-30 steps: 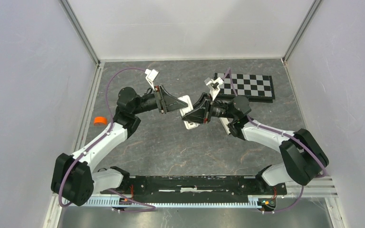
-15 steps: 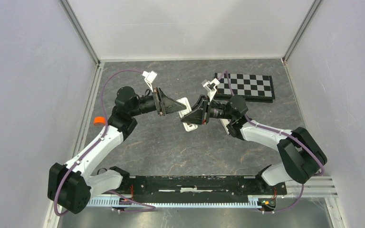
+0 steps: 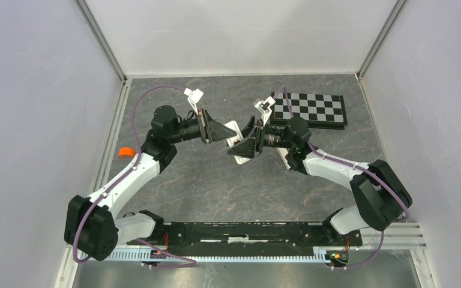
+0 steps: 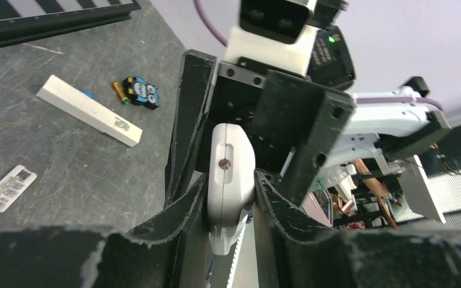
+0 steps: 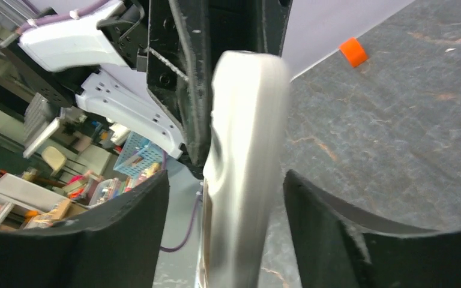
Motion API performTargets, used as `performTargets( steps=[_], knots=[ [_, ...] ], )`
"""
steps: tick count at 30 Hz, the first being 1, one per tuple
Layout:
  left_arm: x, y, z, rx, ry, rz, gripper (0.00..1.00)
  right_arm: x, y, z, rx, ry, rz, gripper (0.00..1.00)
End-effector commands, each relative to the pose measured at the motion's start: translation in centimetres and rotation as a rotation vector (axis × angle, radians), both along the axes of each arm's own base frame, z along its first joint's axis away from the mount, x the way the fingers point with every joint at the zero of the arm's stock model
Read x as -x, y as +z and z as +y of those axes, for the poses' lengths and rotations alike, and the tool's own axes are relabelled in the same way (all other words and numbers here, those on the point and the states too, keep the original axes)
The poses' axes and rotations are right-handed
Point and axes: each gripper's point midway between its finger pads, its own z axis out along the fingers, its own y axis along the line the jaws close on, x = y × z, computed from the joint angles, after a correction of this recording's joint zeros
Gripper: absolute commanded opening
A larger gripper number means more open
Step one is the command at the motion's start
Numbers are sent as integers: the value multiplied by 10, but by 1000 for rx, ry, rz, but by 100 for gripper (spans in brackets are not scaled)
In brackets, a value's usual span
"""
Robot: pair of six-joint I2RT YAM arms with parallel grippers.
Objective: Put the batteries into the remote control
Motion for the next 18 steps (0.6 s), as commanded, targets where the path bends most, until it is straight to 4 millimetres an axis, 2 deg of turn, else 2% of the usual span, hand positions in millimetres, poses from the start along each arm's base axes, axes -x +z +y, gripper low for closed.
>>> performTargets(
  steps=[1,3,5,6,9,12,14,16,18],
  knots=[
    [-22,-12,4,-83,111,-55,2,-25,-8,-13,31,-157,-39,82],
    [-41,-32,18,-184,241,-33,2,-49,-29,-29,153,-284,-15,84],
    [-60,-53,39,-295,395,-21,2,-73,-59,-60,333,-461,45,85],
    [-65,-63,49,-350,445,-5,2,-85,-66,-77,409,-561,27,85],
    [-74,-65,70,-410,521,-15,2,-107,-99,-143,706,-872,50,84],
    [-77,-55,77,-436,549,-34,2,-110,-131,-211,984,-1147,164,72],
    [-76,-46,74,-414,541,-57,2,-109,-144,-227,1063,-1200,185,58],
    [-73,-41,72,-383,538,-51,2,-110,-157,-233,1105,-1201,189,48],
    [-69,-36,68,-354,514,-61,2,-111,-168,-235,1136,-1186,195,44]
  ],
)
